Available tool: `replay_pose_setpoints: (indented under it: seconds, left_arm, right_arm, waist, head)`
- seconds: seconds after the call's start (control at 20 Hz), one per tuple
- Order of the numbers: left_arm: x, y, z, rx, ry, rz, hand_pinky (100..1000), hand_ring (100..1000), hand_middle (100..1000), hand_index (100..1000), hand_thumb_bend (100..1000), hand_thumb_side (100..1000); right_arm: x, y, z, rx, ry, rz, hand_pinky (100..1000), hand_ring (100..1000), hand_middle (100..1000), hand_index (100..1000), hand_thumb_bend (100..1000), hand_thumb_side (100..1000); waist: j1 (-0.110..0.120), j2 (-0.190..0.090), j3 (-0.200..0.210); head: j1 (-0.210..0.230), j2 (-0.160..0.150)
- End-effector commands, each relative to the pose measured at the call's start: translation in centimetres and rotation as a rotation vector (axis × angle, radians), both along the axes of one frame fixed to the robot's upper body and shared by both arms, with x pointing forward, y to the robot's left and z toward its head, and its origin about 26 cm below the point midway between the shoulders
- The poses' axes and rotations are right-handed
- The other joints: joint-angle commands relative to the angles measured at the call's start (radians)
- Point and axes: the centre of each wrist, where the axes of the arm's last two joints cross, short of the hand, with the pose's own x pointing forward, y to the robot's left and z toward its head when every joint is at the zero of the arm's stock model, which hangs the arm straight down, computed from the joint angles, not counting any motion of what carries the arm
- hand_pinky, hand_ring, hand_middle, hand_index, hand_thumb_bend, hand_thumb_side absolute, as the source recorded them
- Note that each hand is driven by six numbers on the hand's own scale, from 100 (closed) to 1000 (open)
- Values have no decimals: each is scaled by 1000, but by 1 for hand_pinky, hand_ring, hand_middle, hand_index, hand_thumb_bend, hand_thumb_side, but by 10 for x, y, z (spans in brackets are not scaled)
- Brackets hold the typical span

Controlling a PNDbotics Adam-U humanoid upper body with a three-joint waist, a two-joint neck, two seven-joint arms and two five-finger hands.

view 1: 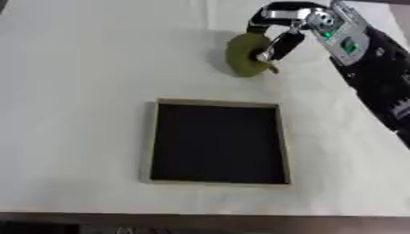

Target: Pick up objects on the table and place them in the box.

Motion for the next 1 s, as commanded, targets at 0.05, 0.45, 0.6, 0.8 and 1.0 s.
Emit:
replay_pose_setpoints:
  seconds: [0.05, 0.45, 0.6, 0.8, 1.0]
  left_arm:
    - [-2, 0, 10, 23, -30, -6, 697, 744, 762, 757, 100, 611]
    - [-2, 1, 9, 21, -29, -3, 697, 744, 763, 756, 100, 610]
    - [-2, 0, 9, 20, -29, -4, 697, 744, 763, 756, 100, 610]
    - [-2, 0, 9, 18, -29, -4, 697, 744, 763, 756, 100, 610]
    - [-2, 0, 9, 18, -28, -5, 697, 745, 763, 757, 100, 610]
  right_arm:
    - [-13, -5, 30, 31, -111, 43, 793, 526, 375, 570, 100, 100]
    - [-43, 2, 69, 140, -360, 174, 803, 488, 348, 546, 100, 100]
    - [-53, 17, 74, 113, -453, 250, 795, 491, 354, 542, 146, 100]
    - [-66, 49, 65, 64, -528, 392, 779, 490, 360, 543, 158, 100]
    - [-83, 78, 52, 11, -553, 528, 775, 487, 362, 541, 167, 100]
  waist:
    - [4, -24, -3]
    - [11, -23, -10]
    - [14, -22, -12]
    - [16, -22, -13]
    - [17, -23, -16]
  head:
    - [-1, 7]
    - [0, 8]
    - [0, 8]
    - [-1, 9]
    - [2, 9]
